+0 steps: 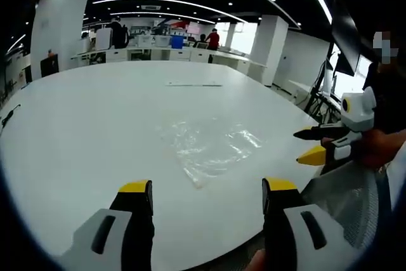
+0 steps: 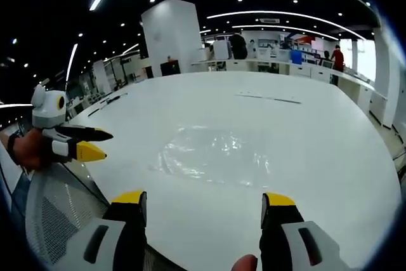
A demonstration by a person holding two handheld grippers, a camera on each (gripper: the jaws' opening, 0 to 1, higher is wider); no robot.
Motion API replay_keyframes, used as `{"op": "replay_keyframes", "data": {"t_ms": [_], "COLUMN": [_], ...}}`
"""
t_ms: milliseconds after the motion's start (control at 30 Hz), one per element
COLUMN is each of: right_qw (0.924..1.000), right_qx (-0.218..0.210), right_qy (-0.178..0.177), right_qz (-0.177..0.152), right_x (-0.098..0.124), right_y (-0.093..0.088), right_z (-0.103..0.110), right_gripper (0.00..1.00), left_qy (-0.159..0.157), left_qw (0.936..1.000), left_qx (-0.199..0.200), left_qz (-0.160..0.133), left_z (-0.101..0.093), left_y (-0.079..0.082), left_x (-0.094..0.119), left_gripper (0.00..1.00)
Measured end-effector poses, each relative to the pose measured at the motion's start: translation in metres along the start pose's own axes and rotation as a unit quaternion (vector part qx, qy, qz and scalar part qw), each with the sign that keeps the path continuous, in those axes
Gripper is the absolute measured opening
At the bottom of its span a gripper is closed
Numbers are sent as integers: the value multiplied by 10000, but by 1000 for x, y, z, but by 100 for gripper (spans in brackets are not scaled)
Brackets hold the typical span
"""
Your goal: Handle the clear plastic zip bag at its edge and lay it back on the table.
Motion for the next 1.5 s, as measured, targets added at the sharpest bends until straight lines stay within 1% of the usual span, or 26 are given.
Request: {"op": "replay_keyframes", "data": {"t_ms": [200, 367, 467, 600, 767, 900, 1067, 1267, 1367, 1500], "right_qw": [10000, 9999, 9999, 9998, 9996, 9995, 9992, 9991, 9991, 9993], "right_qx": [-10, -76, -57, -83, -203, -175, -140, -118, -117, -89], "right_qy": [35, 94, 149, 150, 188, 276, 378, 398, 382, 353], "right_qz": [21, 43, 63, -80, -85, -24, 58, 90, 127, 105], "right_x": [-2, -5, -6, -4, -5, -5, -6, -5, -4, -4], "right_y": [-2, -5, -5, -1, -2, -2, -4, -2, -3, -2], "right_z": [-1, -1, 0, -1, -2, 4, 7, 12, 13, 11], "right_gripper": [73, 73, 73, 72, 72, 72, 72, 72, 69, 69], "left_qy": [1, 30, 90, 178, 207, 297, 332, 385, 372, 358], "left_qw": [10000, 10000, 9999, 9996, 9995, 9993, 9991, 9990, 9991, 9993], "left_qx": [4, 2, 98, 81, -15, -2, 30, 85, 97, 85], "left_qz": [7, 89, 101, 181, 242, 233, 273, 197, 163, 103], "left_z": [0, 1, 4, 7, 6, 10, 11, 13, 14, 13], "left_y": [0, -2, -3, -5, -8, -8, -8, -6, -6, -4], "left_x": [1, -1, -1, -2, -2, -3, -2, -1, -1, 0], "left_gripper": [70, 69, 69, 69, 69, 69, 68, 68, 68, 68]}}
Point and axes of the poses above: the point that each gripper's makers call its tool centre point, and the gripper's own axes: x roughly backward along the fingers, z roughly to its left, y roughly out of its top, the point moved 4 cm from there along x, roughly backward along the fingers, and after that the axes turned 8 degrees about y, right-handed, at the moved point
